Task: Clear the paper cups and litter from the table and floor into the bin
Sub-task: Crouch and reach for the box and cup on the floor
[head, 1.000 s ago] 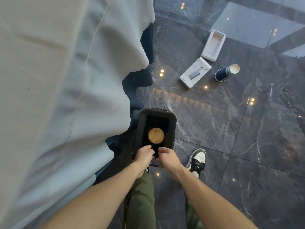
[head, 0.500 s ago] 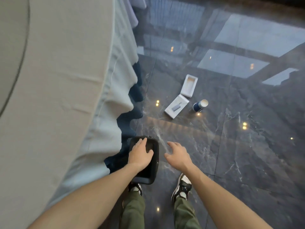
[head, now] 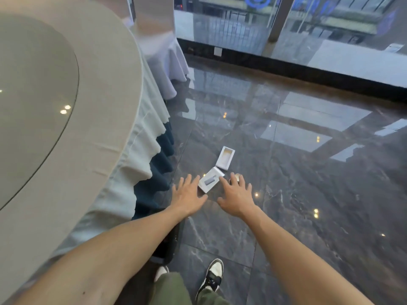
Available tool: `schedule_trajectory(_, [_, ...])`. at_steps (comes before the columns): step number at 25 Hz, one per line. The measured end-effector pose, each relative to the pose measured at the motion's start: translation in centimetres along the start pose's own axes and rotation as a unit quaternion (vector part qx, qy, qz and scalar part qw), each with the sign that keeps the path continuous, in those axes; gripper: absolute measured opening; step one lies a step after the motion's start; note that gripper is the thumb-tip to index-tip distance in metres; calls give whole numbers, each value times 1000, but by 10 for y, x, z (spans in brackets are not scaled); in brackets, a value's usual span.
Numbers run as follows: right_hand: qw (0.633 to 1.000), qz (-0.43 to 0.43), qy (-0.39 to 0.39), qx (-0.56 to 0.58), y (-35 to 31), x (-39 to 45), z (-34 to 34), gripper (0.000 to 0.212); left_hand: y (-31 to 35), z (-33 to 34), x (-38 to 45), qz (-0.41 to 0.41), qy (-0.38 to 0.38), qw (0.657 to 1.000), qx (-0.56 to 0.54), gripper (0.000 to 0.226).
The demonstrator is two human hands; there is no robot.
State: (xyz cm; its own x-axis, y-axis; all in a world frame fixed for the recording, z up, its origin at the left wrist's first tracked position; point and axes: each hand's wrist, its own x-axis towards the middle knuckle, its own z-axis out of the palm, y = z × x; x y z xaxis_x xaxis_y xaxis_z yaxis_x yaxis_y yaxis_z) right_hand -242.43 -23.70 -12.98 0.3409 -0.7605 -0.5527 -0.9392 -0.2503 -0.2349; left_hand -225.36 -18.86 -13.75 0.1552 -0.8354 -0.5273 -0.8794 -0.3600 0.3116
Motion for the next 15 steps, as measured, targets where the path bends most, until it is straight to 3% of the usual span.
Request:
schedule_trajectory(4, [999,2,35,6,23,-7,-41,79,34,-21,2,41,57,997,4,70])
schedule_trajectory(8, [998,16,57,20,47,8,-68,93,57,-34,22,33,36,999,23,85])
schedule_trajectory(15, [997,45,56,27,77,78,-98,93,78,-43,99,-1,6,1000,-3,108])
